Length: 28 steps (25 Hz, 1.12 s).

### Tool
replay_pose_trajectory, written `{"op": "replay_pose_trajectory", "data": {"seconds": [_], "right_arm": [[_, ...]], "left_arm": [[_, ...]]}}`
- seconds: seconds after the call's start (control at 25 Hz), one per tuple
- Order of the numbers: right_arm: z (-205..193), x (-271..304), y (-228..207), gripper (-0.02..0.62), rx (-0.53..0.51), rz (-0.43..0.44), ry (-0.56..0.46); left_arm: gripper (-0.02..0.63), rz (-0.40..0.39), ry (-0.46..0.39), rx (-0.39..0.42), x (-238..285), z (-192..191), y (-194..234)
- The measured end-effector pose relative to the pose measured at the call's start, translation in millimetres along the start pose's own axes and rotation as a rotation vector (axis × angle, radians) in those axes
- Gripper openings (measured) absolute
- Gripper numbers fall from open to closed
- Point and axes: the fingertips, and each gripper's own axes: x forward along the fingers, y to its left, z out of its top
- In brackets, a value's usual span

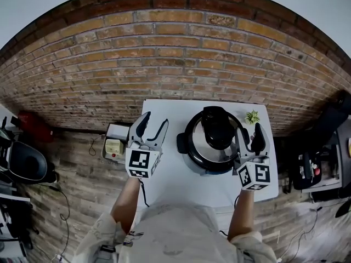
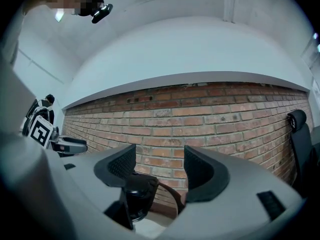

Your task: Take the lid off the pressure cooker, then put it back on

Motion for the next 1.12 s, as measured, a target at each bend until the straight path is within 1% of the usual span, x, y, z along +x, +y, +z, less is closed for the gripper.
{"op": "replay_pose_trajectory", "data": {"seconds": [0.12,0.2,0.28,0.32,0.4,0.48,0.6,0.76,0.88,1.0,1.12], "right_arm": [[-0.4,4.0,0.9,0.314,-0.01,0.011,0.004],[0.9,6.0,0.7,0.314,-0.019,0.02,0.005],[2.9,9.3,2.8,0.314,-0.047,0.049,0.011],[4.5,11.7,5.6,0.314,-0.068,0.071,0.02],[9.7,18.7,15.6,0.313,-0.129,0.149,0.04],[15.9,25.3,30.9,0.314,-0.205,0.255,0.068],[18.1,30.4,57.4,0.313,-0.33,0.426,0.146],[12.8,32.1,89.0,0.313,-0.464,0.633,0.276],[-3.6,27.6,101.0,0.313,-0.572,0.778,0.422],[-21.6,25.3,104.9,0.311,-0.66,0.884,0.557],[-41.1,18.7,104.3,0.311,-0.722,0.973,0.704]], "left_arm": [[0.258,-0.008,0.005,-0.005,1.4,-2.2,1.9],[0.258,-0.027,0.019,-0.014,2.6,-6.4,1.1],[0.258,-0.074,0.051,-0.042,4.4,-14.1,-1.8],[0.256,-0.115,0.076,-0.069,5.4,-19.4,-4.3],[0.256,-0.223,0.135,-0.153,7.2,-29.5,-10.6],[0.256,-0.332,0.184,-0.262,7.3,-35.9,-17.1],[0.256,-0.449,0.234,-0.419,4.6,-42.4,-23.9],[0.256,-0.564,0.311,-0.599,0.2,-54.5,-34.7],[0.256,-0.631,0.388,-0.717,-1.0,-68.2,-45.4],[0.256,-0.685,0.455,-0.844,-0.8,-79.8,-57.2],[0.255,-0.732,0.51,-0.995,-2.7,-88.1,-73.1]]}}
